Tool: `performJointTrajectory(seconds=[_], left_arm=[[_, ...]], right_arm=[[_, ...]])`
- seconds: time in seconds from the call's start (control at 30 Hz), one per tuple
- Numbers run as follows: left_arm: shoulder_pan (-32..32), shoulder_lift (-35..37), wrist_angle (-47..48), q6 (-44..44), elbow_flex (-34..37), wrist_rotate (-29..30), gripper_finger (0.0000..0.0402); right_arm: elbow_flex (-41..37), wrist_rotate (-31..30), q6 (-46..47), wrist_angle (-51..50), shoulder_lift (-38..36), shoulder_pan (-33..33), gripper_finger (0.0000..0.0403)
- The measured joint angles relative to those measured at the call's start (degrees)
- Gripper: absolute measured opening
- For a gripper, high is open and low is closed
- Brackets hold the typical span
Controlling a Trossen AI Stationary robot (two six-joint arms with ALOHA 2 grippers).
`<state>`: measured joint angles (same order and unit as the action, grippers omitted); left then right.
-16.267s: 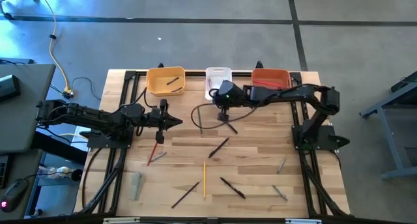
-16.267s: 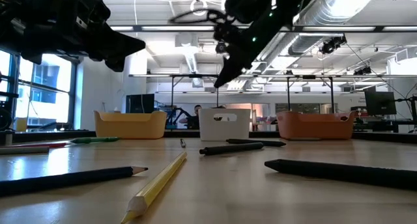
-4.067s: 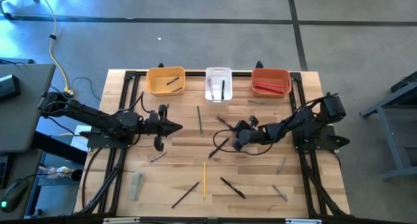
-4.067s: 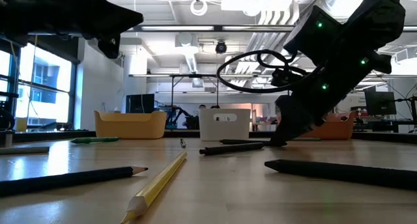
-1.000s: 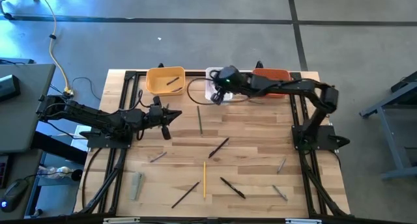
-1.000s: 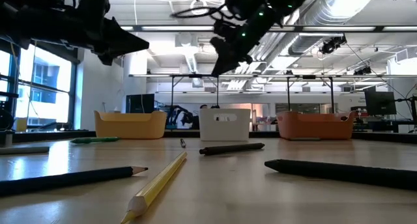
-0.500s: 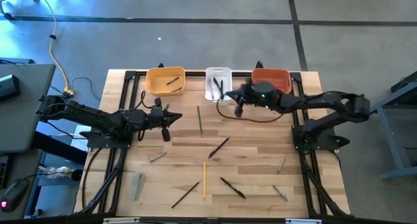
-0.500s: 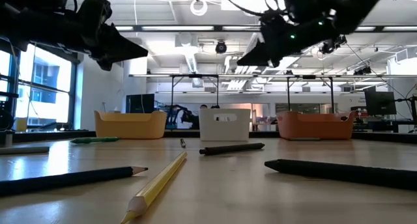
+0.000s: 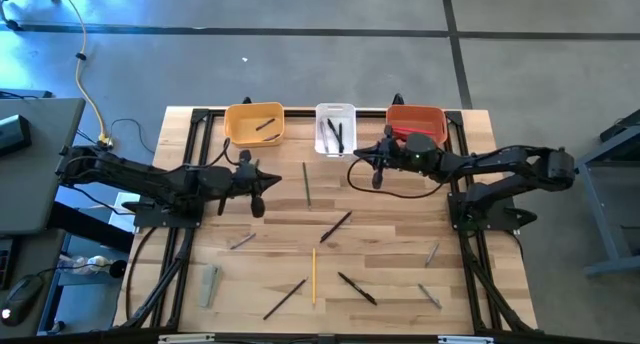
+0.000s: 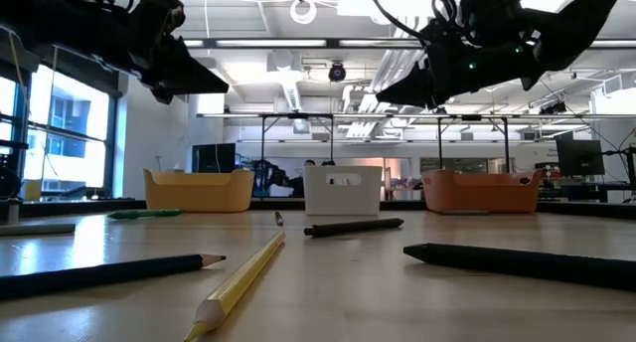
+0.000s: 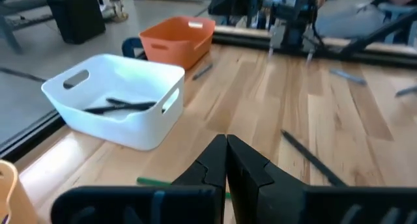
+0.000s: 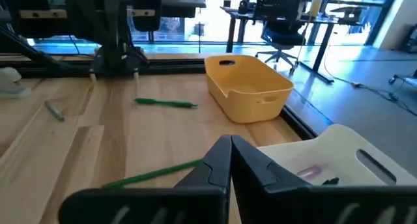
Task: Sort crayons/erasers/pens/pencils in bins
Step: Put the gray crayon into the yellow bin
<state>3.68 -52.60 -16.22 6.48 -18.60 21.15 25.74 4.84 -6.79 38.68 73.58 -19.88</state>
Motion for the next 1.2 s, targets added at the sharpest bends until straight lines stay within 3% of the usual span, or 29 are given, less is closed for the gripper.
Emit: performJointTrajectory(seconds=[0.47, 0.87, 1.07, 1.2], left_arm=[[0.0, 0.0, 21.8, 10.3, -6.6, 0.1, 0.0], [0.0, 0.0, 42.4, 32.8, -6.8, 1.8, 0.0003], [2.2, 0.0, 48.0, 41.3, -6.8, 3.4, 0.0039], [4.9, 0.0, 47.9, 40.4, -6.8, -2.1, 0.0075]], right_arm=[[0.0, 5.1, -1.1, 5.4, 0.0, -3.2, 0.0], [0.0, 5.2, -0.1, 5.1, 0.0, -4.5, 0.0], [0.0, 5.2, -1.2, 4.8, 0.0, -4.5, 0.0], [0.0, 5.2, -1.5, 4.1, 0.0, -4.5, 0.0]])
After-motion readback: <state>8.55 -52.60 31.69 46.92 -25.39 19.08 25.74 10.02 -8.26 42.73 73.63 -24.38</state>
